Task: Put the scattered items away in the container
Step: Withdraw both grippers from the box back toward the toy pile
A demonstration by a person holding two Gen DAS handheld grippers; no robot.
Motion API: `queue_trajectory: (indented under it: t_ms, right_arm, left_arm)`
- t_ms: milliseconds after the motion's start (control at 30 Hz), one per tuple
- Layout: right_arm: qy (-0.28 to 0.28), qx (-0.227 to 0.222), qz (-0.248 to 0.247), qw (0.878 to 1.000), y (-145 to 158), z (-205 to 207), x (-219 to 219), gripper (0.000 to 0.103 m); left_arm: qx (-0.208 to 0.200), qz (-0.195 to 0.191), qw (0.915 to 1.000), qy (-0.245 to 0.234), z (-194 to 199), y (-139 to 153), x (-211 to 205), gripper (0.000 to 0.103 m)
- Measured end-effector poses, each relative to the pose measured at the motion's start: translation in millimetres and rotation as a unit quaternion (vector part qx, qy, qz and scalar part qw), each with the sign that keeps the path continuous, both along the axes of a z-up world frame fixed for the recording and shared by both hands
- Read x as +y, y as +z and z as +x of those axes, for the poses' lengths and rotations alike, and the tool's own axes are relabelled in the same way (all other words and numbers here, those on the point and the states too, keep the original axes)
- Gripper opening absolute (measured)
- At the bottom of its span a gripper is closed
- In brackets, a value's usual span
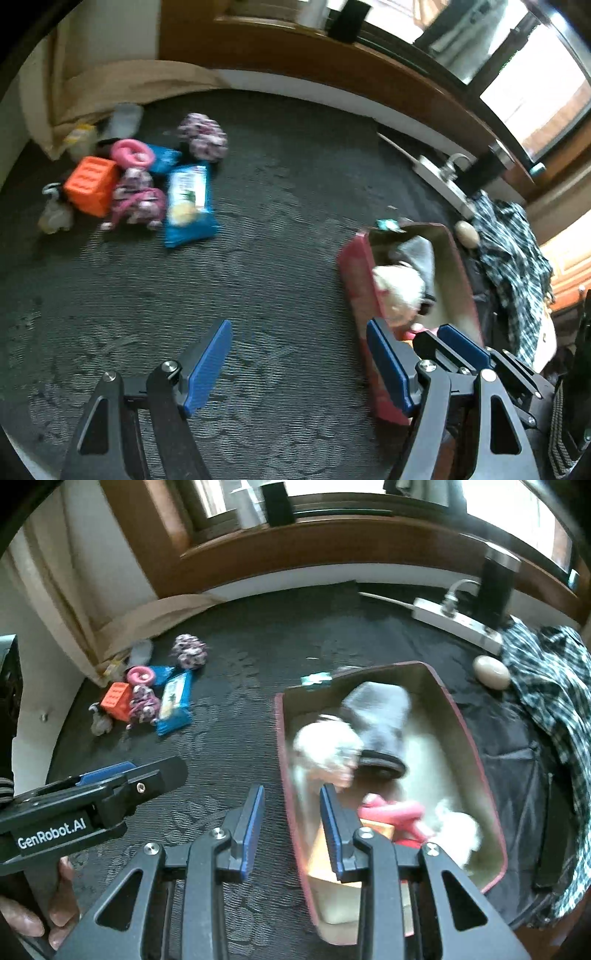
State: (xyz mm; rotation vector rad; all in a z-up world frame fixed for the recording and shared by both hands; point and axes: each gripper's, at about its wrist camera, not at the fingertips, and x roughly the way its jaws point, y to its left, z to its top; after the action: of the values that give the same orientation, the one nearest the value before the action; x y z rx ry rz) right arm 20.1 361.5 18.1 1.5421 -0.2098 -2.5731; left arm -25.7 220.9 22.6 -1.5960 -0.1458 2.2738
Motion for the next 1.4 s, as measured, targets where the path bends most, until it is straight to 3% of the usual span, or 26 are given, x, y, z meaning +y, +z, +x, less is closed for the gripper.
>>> queue_trajectory:
  t_ms: [133, 300, 867, 1400]
  right_arm:
    - [0.021, -0.004, 0.000, 1.000, -0.3, -7.6, -25.4, 0.034]
    - [0.044, -0.005, 0.002, 0.999, -0.5, -15.5, -57.3, 0.045]
    - [0.092, -0.026, 0.004, 0.995, -9.4, -38.4, -149.7, 0.046]
    - [0.087, -0.042, 0.010, 0.995, -26.4, -55.3, -200.2, 0.057]
  left_arm:
    - [0.001, -0.005, 0.9997, 0.024, -6.2, -0.4, -29.1, 0.077]
    - [0.000, -0.011, 0.9986, 0.053, -13.5, -1.7, -66.8, 0.077]
    - [-0.007, -0.023, 0.9903, 0.137, -38.7, -12.8, -184.7, 0.077]
    - [-0.022, -0.030, 0.9842, 0.173, -78.5, -35.4, -258.7, 0.077]
